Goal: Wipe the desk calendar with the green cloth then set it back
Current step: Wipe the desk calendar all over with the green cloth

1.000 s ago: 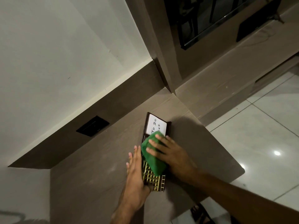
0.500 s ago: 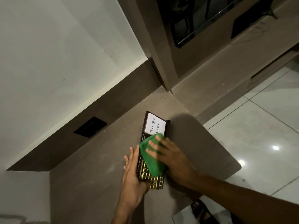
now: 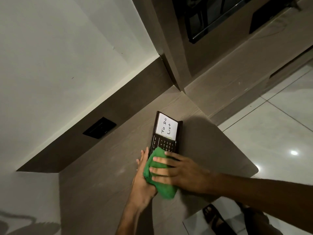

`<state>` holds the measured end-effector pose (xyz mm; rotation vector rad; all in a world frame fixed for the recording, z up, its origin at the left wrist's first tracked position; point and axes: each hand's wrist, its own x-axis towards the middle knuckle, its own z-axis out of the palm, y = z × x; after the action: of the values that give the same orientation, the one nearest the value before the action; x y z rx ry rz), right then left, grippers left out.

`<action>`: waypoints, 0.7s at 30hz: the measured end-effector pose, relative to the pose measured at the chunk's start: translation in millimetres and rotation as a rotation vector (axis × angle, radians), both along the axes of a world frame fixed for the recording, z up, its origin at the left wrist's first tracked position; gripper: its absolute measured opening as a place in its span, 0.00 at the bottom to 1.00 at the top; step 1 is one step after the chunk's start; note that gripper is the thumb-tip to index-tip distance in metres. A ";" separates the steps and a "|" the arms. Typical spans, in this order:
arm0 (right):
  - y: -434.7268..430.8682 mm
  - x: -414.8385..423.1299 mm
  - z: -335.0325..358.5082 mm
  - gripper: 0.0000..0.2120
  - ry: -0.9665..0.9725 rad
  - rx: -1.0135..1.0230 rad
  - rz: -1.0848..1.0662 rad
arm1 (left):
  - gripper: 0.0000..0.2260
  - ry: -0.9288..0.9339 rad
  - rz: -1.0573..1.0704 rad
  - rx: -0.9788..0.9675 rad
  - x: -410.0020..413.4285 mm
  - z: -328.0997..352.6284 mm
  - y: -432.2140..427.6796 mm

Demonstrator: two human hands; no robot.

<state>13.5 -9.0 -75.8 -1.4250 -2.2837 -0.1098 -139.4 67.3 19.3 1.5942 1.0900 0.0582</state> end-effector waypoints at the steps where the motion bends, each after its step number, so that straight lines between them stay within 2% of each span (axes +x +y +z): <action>1: 1.6 5.5 3.0 0.38 -0.011 0.014 -0.020 | 0.50 -0.022 -0.001 -0.056 -4.1 0.0 3.9; 3: 5.5 17.4 8.8 0.33 0.018 0.016 -0.142 | 0.57 0.032 -0.071 -0.046 -8.8 -2.8 7.5; 6: 0.9 18.4 15.4 0.30 0.094 -0.032 -0.272 | 0.54 0.052 -0.053 -0.038 -14.9 -0.6 8.1; 12: -6.5 -8.5 9.6 0.37 -0.073 0.005 -0.027 | 0.44 -0.057 0.022 -0.063 -15.0 1.6 2.7; 14: -0.3 3.5 13.7 0.34 -0.076 0.028 -0.099 | 0.45 -0.045 0.118 -0.199 -16.0 1.8 2.7; 17: -0.1 9.0 21.3 0.30 -0.006 0.017 -0.198 | 0.45 -0.023 0.129 -0.234 -19.8 0.6 1.5; 21: -8.8 -10.8 24.1 0.33 -0.118 0.018 0.024 | 0.46 -0.057 0.115 -0.298 -25.4 -0.9 3.6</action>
<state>2.7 -17.8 -51.7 -1.4167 -2.3878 -0.2116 -164.7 70.9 18.4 1.2563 1.0907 0.0167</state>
